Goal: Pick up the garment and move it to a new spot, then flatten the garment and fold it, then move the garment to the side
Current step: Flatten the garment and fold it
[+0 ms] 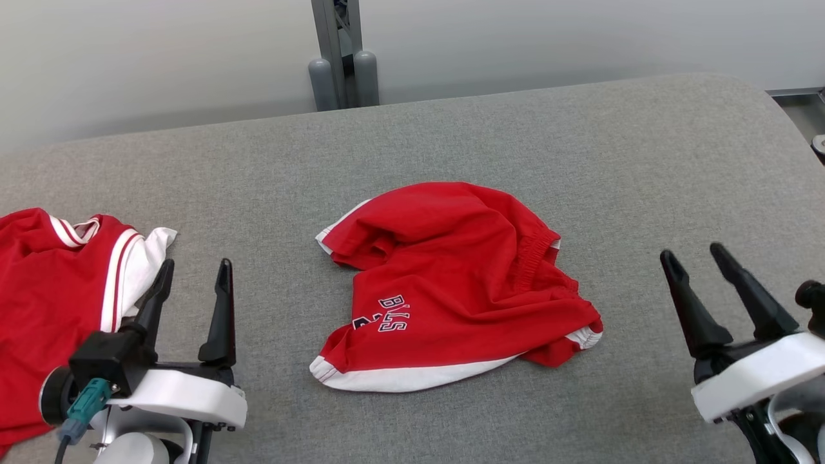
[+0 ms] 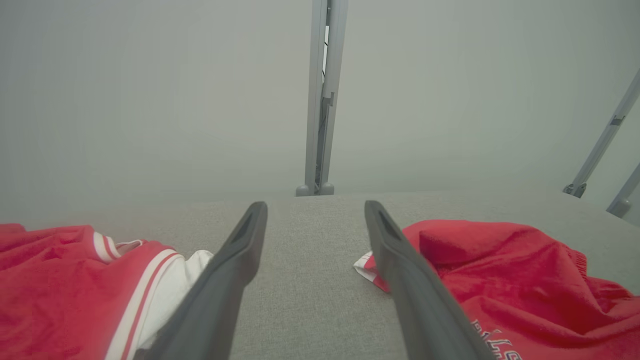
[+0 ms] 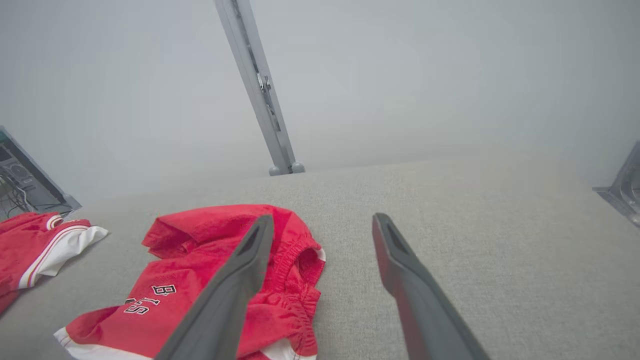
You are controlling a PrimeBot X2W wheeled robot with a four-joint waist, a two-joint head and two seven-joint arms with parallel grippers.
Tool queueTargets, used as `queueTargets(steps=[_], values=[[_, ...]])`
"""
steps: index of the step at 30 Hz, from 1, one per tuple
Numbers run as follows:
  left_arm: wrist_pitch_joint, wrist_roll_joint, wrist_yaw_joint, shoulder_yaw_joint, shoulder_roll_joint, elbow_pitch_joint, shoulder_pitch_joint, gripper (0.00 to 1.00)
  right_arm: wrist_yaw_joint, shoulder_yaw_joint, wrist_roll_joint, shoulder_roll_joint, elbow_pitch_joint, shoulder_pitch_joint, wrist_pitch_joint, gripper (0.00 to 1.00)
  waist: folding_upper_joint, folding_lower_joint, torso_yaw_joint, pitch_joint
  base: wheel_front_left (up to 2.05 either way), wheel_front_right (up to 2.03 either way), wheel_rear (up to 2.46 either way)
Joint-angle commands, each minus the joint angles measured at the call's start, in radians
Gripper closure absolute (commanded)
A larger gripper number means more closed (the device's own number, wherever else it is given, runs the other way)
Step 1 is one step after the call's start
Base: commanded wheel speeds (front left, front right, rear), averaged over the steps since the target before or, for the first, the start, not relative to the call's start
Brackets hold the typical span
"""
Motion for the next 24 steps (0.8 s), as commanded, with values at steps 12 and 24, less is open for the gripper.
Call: queueTargets(steps=[12,24], values=[[-0.007,0.002,0.027,0.021,0.012,-0.020,0.001,0.00,0.000,0.070,-0.166,0.054,0.124,-0.062,-0.271,0.00,0.0000,0.0000,0.021,-0.014,0.00,0.00,0.00],[-0.017,-0.003,0.028,0.000,-0.015,-0.009,0.081,0.00,0.000,0.065,-0.226,0.076,0.247,0.011,-0.379,0.00,0.0000,0.0000,0.040,-0.070,0.00,0.00,0.00]])
